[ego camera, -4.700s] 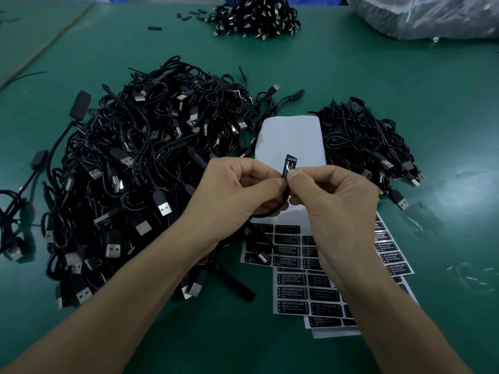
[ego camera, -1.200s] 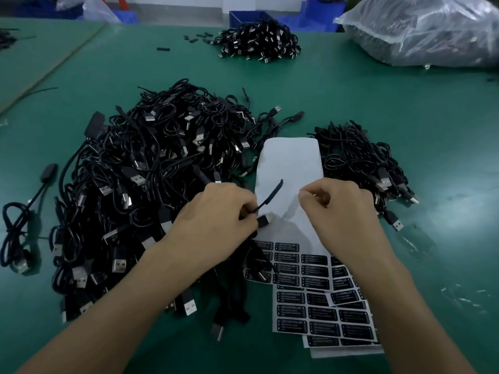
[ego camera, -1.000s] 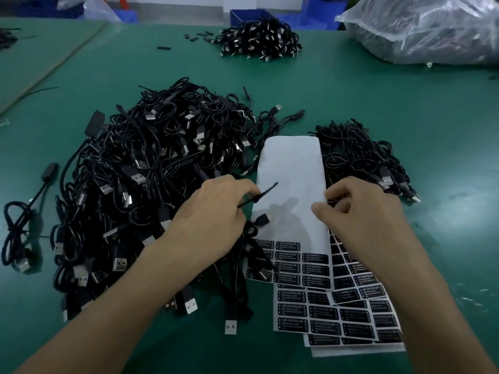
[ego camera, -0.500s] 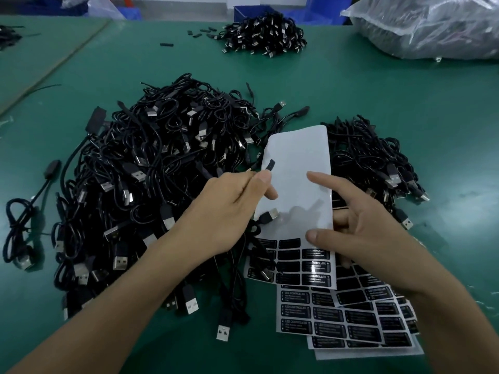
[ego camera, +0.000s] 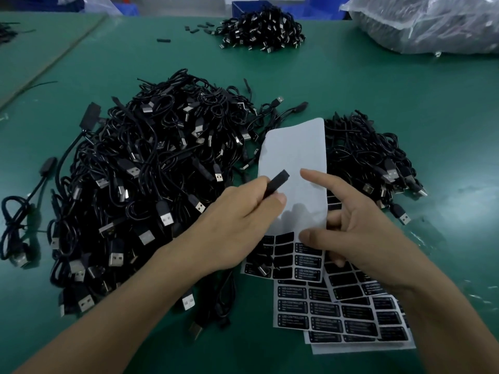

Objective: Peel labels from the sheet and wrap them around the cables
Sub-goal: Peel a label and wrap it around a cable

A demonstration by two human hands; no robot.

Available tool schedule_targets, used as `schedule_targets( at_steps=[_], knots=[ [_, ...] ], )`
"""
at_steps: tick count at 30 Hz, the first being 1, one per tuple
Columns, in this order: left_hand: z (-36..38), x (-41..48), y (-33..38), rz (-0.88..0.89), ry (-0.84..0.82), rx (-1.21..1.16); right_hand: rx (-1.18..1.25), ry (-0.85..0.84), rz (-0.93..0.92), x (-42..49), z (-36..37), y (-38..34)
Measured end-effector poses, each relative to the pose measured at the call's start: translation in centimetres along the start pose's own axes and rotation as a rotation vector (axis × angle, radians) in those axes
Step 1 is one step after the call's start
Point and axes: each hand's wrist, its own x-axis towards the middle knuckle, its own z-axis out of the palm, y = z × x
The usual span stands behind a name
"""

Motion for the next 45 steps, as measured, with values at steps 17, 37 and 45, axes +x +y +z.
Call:
schedule_targets(
  at_steps=[17, 37, 45],
  knots=[
    [0.1, -0.2, 0.1, -0.039, -0.053, 0.085, 0.085, -0.029, 0.035, -0.2, 0.6, -0.7],
    [0.1, 0.3, 0.0, -0.044, -0.018, 0.068, 0.029, 0.024, 0.052, 0.5, 0.7, 0.8],
    [0.3, 0.3, -0.3, -0.021, -0.001, 0.106, 0.008, 0.044, 0.037, 0.4, 0.6, 1.1]
  ],
)
